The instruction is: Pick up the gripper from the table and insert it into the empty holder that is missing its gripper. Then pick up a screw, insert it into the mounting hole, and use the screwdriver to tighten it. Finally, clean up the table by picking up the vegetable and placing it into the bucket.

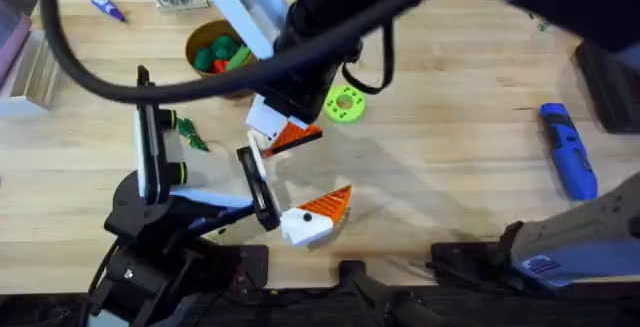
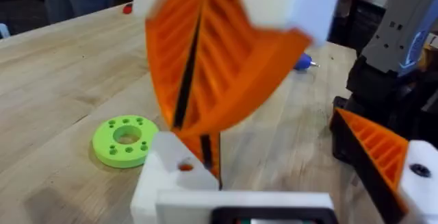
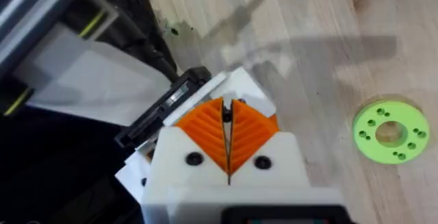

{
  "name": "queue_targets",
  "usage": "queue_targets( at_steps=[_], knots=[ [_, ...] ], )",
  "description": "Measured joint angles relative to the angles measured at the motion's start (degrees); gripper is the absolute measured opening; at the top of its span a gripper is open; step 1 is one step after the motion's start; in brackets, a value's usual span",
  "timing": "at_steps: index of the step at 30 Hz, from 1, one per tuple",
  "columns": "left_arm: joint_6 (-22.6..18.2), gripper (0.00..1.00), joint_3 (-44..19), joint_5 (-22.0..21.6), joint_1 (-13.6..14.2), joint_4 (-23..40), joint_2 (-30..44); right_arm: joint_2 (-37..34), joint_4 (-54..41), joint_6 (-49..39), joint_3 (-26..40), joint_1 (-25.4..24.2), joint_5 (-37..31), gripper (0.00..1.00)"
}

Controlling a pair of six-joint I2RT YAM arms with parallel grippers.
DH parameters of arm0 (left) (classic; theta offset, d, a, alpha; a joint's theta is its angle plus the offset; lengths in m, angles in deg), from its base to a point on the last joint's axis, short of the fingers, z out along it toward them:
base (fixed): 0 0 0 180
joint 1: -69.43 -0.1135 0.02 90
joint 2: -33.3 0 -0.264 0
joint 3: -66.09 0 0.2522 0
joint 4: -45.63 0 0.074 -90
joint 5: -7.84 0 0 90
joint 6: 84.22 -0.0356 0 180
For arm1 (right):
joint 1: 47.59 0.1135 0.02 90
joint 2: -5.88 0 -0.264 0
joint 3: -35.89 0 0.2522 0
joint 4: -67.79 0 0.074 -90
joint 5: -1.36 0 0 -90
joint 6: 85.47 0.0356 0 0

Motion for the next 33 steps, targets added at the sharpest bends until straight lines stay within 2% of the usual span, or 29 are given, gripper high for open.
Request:
queue_targets(
  at_steps=[13, 33],
  knots=[
    [-0.15, 0.986, 0.00, 0.00, 0.00, 0.00, 0.00, -1.09, 0.87, -0.55, 0.00, 0.00, -3.03, 0.007],
    [0.15, 0.986, 0.00, 0.42, 0.07, 0.02, -0.02, -2.67, 0.51, -0.60, 0.02, 1.11, -3.72, 0.006]
  ],
)
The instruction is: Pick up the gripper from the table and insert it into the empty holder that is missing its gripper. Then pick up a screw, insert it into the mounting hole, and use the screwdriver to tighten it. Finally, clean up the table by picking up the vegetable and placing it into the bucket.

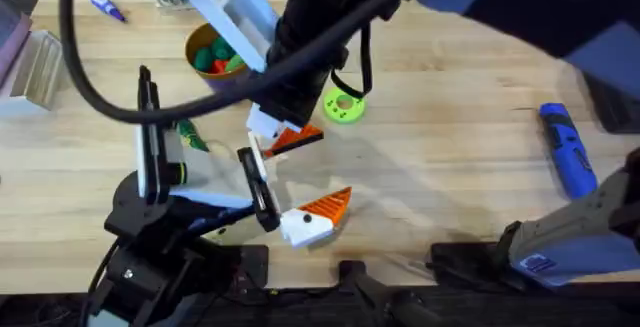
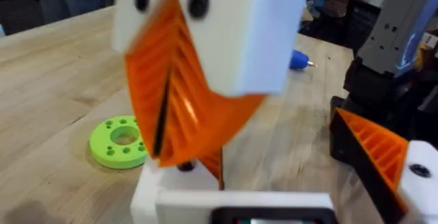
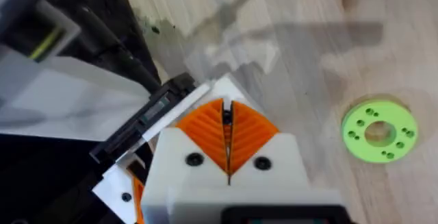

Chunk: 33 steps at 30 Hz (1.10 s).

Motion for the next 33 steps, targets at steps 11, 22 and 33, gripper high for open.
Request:
queue_targets(
  at_steps=[11, 22, 33],
  knots=[
    [0.38, 0.985, 0.00, 0.04, 0.00, 0.09, 0.02, -1.28, -0.56, -0.01, 0.00, 0.61, -0.15, 0.006],
    [0.49, 0.986, 0.00, 0.01, 0.00, 0.11, 0.02, -1.17, -1.48, 0.20, 0.00, 0.55, 0.30, 0.338],
    [-0.14, 0.986, 0.00, -0.04, 0.00, 0.02, 0.02, 1.59, -2.31, 0.94, 0.00, -1.51, -0.75, 0.882]
  ],
)
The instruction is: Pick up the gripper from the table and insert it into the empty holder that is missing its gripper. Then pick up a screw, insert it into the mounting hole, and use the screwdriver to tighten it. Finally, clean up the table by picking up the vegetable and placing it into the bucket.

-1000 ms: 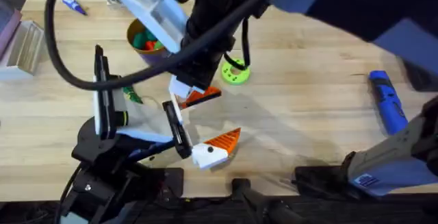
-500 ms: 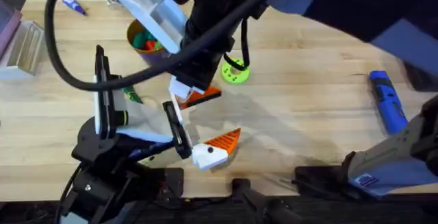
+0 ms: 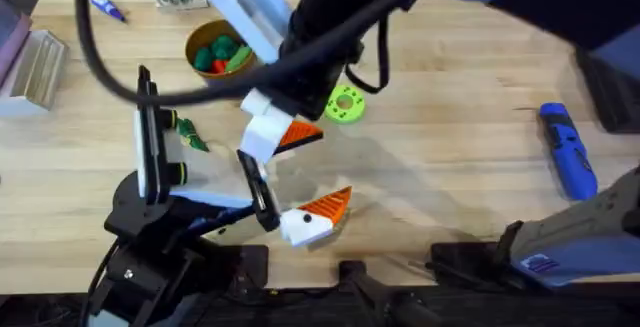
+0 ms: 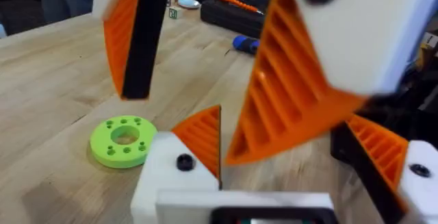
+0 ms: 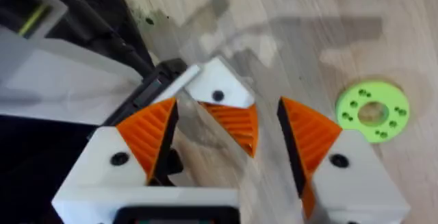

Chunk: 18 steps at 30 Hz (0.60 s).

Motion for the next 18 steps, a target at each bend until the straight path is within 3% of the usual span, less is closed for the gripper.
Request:
queue_targets(
  at_steps=[13, 18],
  knots=[
    [-0.16, 0.986, 0.00, 0.00, 0.00, 0.00, 0.00, 9.17, -3.82, 3.52, -0.11, -6.12, 0.41, 0.885],
    [-0.16, 0.986, 0.00, 0.00, 0.00, 0.00, 0.00, 15.31, -0.46, 5.08, -8.41, -8.01, 0.89, 0.886]
  ],
)
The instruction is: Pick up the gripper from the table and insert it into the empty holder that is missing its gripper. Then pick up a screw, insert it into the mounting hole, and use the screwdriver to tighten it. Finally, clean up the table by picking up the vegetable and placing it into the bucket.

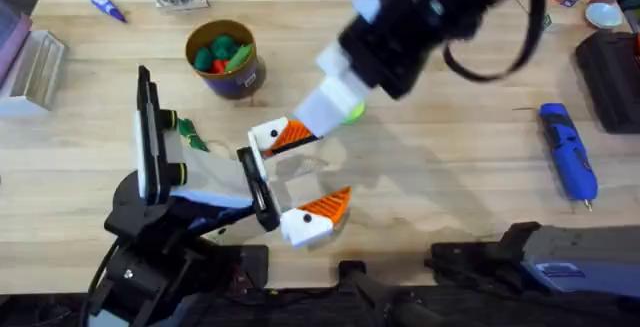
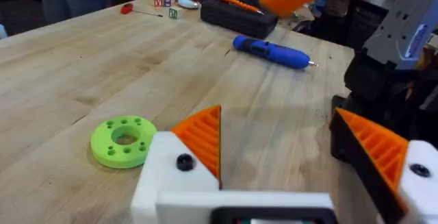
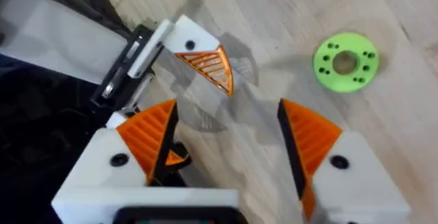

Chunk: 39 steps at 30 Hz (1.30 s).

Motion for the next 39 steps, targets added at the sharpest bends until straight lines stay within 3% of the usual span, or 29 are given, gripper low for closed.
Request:
queue_targets(
  at_steps=[9, 15, 20, 24, 33, 36, 39],
  knots=[
    [0.00, 0.986, 0.00, 0.00, 0.00, 0.00, -0.02, 19.58, 8.61, 4.24, -22.66, -8.08, 9.87, 0.887],
    [0.00, 0.986, 0.00, 0.00, 0.00, -0.02, 0.00, 30.32, 5.45, 2.68, -29.52, -10.37, 15.64, 0.890],
    [0.00, 0.979, 0.00, 0.00, 0.00, 0.00, -0.01, 32.31, 5.27, 1.72, -32.26, -10.37, 17.72, 0.890],
    [-0.02, 0.841, 0.00, 0.01, 0.00, 0.00, -0.01, 32.29, 5.31, 1.51, -32.33, -10.37, 18.19, 0.890],
    [-0.23, 0.374, 0.00, 0.01, 0.00, -0.02, -0.01, 30.21, 4.79, 0.89, -32.33, -10.37, 18.41, 0.895],
    [-0.33, 0.067, 0.00, 0.00, 0.00, -0.02, 0.00, 29.47, 4.78, 0.66, -32.33, -10.37, 18.41, 0.896],
    [-0.39, 0.009, 0.00, 0.02, 0.00, -0.02, 0.00, 28.89, 4.79, 0.64, -32.33, -10.37, 18.41, 0.895]
  ],
)
